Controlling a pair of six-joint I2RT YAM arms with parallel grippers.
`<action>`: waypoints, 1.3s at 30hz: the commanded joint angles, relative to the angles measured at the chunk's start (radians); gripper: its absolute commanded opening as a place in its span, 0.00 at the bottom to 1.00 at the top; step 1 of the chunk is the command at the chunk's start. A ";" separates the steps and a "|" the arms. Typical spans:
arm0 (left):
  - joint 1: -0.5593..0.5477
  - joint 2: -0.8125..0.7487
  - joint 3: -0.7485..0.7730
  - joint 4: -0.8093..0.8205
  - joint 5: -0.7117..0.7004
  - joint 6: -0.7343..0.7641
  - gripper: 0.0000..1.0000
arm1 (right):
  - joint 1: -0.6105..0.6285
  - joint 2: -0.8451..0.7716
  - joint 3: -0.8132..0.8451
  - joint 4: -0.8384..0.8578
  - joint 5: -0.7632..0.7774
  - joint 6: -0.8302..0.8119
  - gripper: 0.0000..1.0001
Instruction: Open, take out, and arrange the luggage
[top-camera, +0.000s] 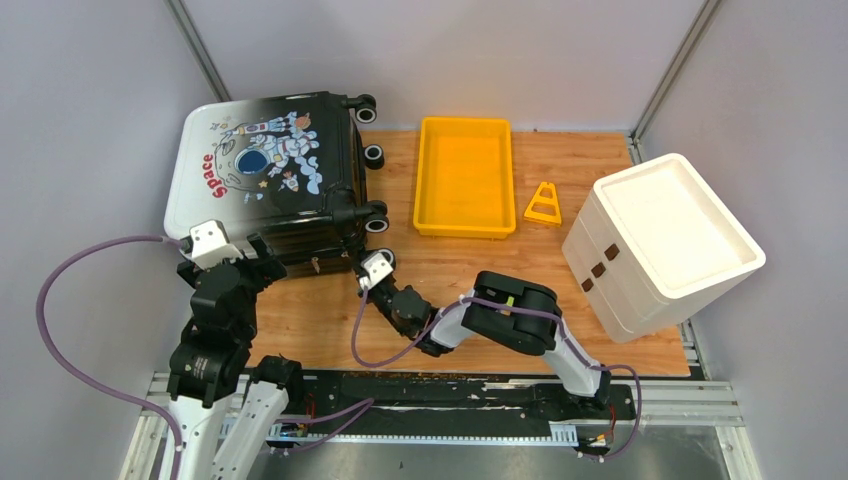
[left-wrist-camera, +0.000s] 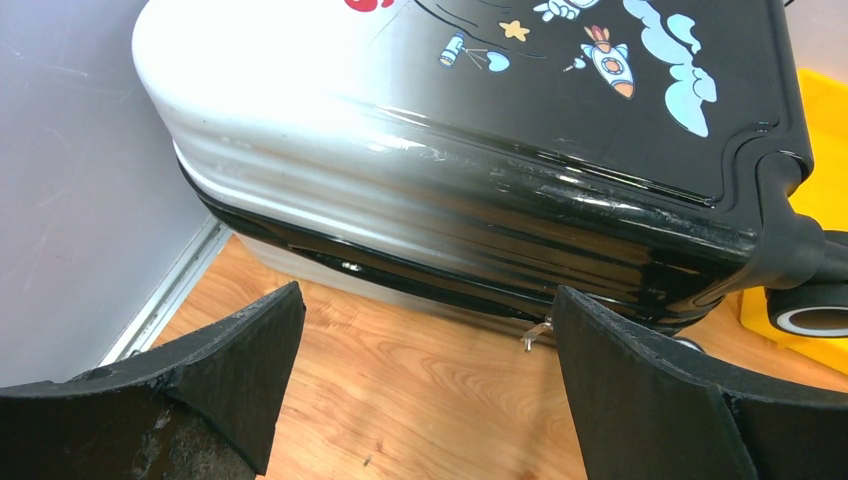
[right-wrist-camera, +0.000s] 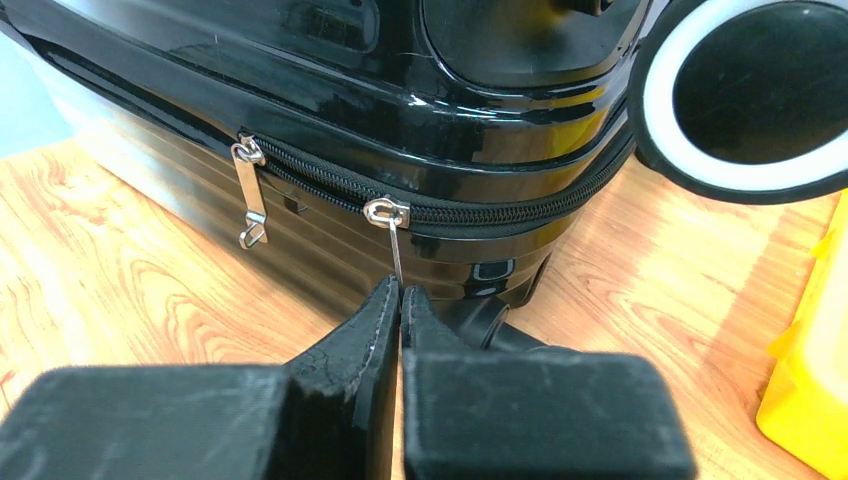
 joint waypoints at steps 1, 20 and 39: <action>-0.003 0.008 0.001 0.036 0.000 0.017 1.00 | -0.017 -0.021 -0.012 0.083 -0.081 -0.026 0.00; -0.003 -0.009 -0.001 0.036 0.007 0.011 1.00 | -0.022 0.073 0.168 -0.077 -0.038 0.012 0.15; -0.004 -0.004 0.000 0.033 0.017 0.009 1.00 | -0.023 0.112 0.168 0.058 0.099 -0.004 0.00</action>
